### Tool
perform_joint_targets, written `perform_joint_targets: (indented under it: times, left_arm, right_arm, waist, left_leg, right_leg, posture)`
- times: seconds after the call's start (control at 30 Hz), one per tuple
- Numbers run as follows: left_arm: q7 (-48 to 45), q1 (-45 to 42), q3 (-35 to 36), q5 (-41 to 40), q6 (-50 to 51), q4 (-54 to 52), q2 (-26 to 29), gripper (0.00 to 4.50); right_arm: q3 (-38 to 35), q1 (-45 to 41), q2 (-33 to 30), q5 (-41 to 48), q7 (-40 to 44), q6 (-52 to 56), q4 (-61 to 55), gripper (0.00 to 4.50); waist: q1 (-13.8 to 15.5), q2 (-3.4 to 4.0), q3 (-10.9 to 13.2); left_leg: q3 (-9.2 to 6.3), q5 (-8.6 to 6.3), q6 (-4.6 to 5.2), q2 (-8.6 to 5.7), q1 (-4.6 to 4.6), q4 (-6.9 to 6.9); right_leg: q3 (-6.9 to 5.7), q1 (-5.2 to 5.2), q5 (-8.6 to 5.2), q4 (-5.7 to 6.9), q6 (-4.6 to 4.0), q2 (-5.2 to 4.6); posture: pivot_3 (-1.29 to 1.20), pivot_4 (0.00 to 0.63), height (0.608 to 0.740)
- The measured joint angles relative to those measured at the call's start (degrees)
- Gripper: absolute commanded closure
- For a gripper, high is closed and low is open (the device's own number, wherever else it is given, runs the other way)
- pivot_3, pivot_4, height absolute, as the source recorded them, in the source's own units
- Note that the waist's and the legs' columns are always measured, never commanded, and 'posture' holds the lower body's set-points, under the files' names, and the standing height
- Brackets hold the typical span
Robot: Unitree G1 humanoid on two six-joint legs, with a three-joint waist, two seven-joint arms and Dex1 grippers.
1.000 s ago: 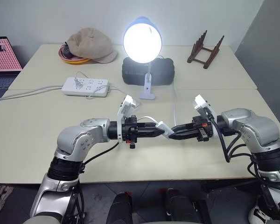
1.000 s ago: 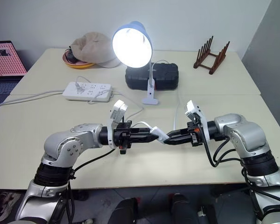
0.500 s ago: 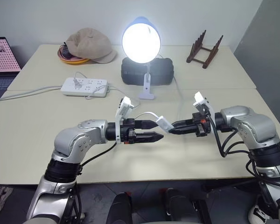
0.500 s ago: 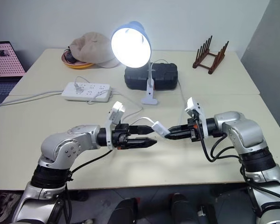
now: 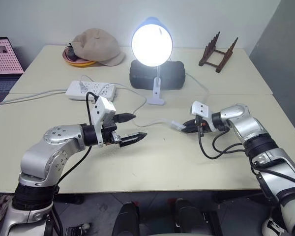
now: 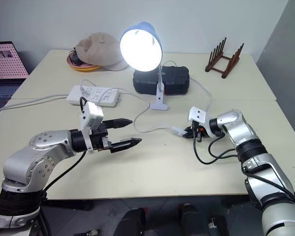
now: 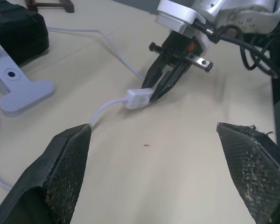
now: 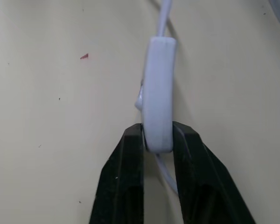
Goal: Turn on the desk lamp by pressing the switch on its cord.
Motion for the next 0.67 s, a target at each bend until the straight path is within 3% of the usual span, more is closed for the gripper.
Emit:
perform_joint_targets:
  times: [0.2, 0.23, 0.43, 0.67]
  left_arm:
    - [-1.3, 1.3, 0.0, 2.1, -1.6, 0.2, 2.2, 0.00]
    - [-1.9, 1.1, -0.1, 2.3, -1.9, 0.7, 2.6, 0.00]
    - [-5.7, -3.0, -1.6, 5.8, -4.9, 7.2, 5.8, 0.00]
    - [-10.1, -9.4, -3.5, 9.4, -8.1, 15.3, 8.6, 0.00]
  right_arm:
    - [-1.8, 0.3, -1.1, 0.6, 3.0, -1.8, 0.1, 1.51]
    - [-2.7, 0.7, -2.0, 0.8, 3.5, -1.4, -1.6, 1.44]
    - [-9.4, 7.8, -9.7, 5.0, 4.8, 6.7, -17.7, 0.04]
    - [-21.1, 23.9, -17.9, 14.4, 1.1, 22.6, -44.3, 0.04]
  waist:
    - [-0.1, 0.02, 0.0]
    - [0.0, 0.02, 0.0]
    - [0.3, 0.03, 0.0]
    - [0.6, 0.05, 0.0]
  left_leg:
    - [-0.02, 0.00, 0.00, 0.01, 0.02, 0.00]
    - [-0.02, 0.00, 0.00, 0.00, 0.02, 0.00]
    - [-0.02, 0.00, 0.00, 0.01, 0.02, 0.00]
    - [0.00, 0.00, 0.01, 0.02, -0.01, -0.03]
  right_leg:
    - [0.00, -0.02, 0.00, 0.08, -0.01, 0.03]
    - [-0.01, -0.02, 0.00, 0.09, -0.01, 0.02]
    - [-0.01, -0.02, -0.02, 0.06, -0.03, 0.02]
    - [0.00, -0.08, -0.05, 0.08, -0.05, 0.03]
  posture:
    - [0.00, 0.150, 0.740]
    - [0.00, 0.150, 0.740]
    - [0.00, 0.150, 0.740]
    - [0.00, 0.150, 0.740]
